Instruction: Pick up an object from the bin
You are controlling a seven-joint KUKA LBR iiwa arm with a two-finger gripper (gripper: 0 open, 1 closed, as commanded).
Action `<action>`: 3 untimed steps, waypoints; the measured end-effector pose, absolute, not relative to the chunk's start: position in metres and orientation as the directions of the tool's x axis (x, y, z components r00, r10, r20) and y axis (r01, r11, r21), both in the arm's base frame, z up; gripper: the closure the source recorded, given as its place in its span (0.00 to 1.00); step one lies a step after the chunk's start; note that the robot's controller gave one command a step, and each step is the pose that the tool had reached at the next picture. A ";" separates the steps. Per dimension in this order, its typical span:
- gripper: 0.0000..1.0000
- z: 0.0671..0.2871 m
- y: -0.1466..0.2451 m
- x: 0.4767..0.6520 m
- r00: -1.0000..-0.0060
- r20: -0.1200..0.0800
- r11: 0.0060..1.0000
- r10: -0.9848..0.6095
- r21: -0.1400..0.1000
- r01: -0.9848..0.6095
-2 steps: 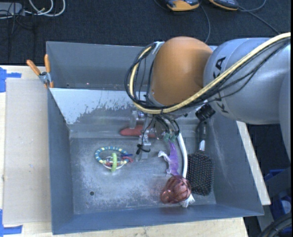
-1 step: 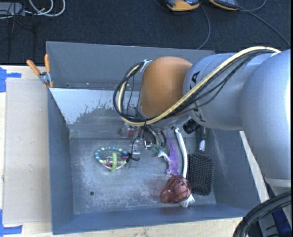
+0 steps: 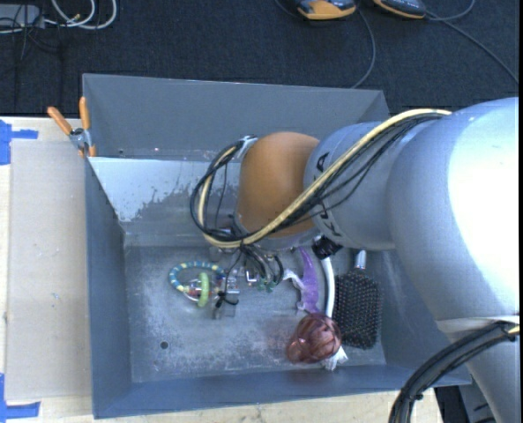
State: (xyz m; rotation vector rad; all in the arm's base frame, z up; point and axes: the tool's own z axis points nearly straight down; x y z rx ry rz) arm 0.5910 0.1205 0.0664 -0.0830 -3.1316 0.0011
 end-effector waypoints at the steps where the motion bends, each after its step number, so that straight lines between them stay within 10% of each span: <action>1: 0.00 0.124 0.132 0.584 -0.998 0.005 0.998 -0.067 0.001 -0.067; 2: 0.00 0.066 0.122 0.591 -0.999 0.010 0.999 0.051 -0.001 0.051; 3: 1.00 0.071 0.145 0.587 -0.990 0.003 0.990 -0.139 0.002 -0.139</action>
Offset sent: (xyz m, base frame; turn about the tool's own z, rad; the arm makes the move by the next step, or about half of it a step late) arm 0.0000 0.0000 0.0000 0.0000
